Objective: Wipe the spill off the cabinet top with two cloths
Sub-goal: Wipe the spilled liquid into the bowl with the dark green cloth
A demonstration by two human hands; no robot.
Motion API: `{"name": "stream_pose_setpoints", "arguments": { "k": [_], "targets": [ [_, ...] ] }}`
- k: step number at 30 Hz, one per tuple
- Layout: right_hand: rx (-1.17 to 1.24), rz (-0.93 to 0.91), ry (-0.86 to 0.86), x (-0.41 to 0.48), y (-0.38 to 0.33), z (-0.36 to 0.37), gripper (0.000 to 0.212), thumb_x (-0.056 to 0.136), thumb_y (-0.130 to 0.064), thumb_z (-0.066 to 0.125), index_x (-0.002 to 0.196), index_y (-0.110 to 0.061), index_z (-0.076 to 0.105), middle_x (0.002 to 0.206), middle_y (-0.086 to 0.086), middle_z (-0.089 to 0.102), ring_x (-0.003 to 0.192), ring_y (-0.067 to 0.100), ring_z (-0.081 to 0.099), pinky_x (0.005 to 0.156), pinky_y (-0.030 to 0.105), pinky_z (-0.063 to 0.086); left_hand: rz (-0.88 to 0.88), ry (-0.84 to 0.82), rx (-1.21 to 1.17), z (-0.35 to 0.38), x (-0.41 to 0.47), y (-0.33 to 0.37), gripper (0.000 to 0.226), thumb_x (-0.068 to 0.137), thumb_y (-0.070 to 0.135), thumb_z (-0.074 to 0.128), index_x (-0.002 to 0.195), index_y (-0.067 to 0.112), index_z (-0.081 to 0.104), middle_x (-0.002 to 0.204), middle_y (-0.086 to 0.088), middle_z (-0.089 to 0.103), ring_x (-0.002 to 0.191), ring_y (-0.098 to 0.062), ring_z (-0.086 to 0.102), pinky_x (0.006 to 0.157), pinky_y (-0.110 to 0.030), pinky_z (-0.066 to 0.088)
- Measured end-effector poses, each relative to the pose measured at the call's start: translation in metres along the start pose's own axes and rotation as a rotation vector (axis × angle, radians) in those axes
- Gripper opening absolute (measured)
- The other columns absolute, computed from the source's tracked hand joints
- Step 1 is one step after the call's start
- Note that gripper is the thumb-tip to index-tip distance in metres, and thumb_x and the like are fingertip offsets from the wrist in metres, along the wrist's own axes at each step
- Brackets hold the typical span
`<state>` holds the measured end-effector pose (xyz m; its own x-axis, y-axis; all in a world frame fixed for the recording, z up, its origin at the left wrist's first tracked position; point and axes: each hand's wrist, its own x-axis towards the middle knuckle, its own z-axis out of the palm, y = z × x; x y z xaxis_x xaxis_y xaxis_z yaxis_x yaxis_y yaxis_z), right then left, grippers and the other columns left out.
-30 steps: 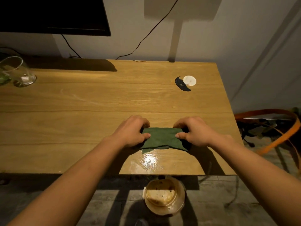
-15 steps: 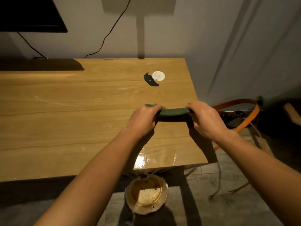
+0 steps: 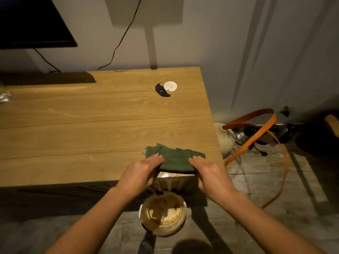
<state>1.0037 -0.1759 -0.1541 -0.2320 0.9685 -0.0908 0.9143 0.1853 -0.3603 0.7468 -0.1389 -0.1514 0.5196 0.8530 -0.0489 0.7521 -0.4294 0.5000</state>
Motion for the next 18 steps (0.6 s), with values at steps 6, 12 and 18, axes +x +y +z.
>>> {"name": "stream_pose_setpoints", "arguments": {
  "k": [6, 12, 18],
  "targets": [
    [0.077, -0.035, -0.104, -0.025, -0.035, 0.007, 0.057, 0.086, -0.009, 0.06, 0.141, -0.025, 0.053, 0.141, -0.001, 0.059, 0.127, 0.017, 0.057, 0.104, 0.039, 0.049, -0.079, 0.005, 0.002, 0.0, -0.047, 0.014, 0.065, 0.073, -0.003, 0.065, 0.133, 0.021, 0.062, 0.138, 0.001, 0.06, 0.131, -0.009, 0.05, 0.104, -0.039, 0.049],
    [0.168, -0.036, -0.295, -0.032, -0.052, 0.012, 0.045, 0.093, -0.015, 0.053, 0.135, -0.031, 0.057, 0.115, 0.002, 0.072, 0.108, 0.025, 0.064, 0.091, 0.039, 0.054, -0.192, -0.042, -0.01, -0.014, -0.067, 0.008, 0.06, 0.078, 0.003, 0.064, 0.132, 0.029, 0.062, 0.131, 0.006, 0.065, 0.121, -0.009, 0.058, 0.103, -0.025, 0.045],
    [0.129, -0.107, -0.381, 0.024, -0.017, -0.051, 0.031, 0.094, -0.022, 0.056, 0.12, -0.032, 0.066, 0.111, -0.002, 0.071, 0.104, 0.019, 0.062, 0.087, 0.038, 0.053, -0.149, -0.188, -0.001, -0.057, -0.01, 0.011, 0.052, 0.084, 0.007, 0.062, 0.133, 0.027, 0.061, 0.125, 0.001, 0.069, 0.116, -0.016, 0.062, 0.099, -0.034, 0.049]
  ]
}}
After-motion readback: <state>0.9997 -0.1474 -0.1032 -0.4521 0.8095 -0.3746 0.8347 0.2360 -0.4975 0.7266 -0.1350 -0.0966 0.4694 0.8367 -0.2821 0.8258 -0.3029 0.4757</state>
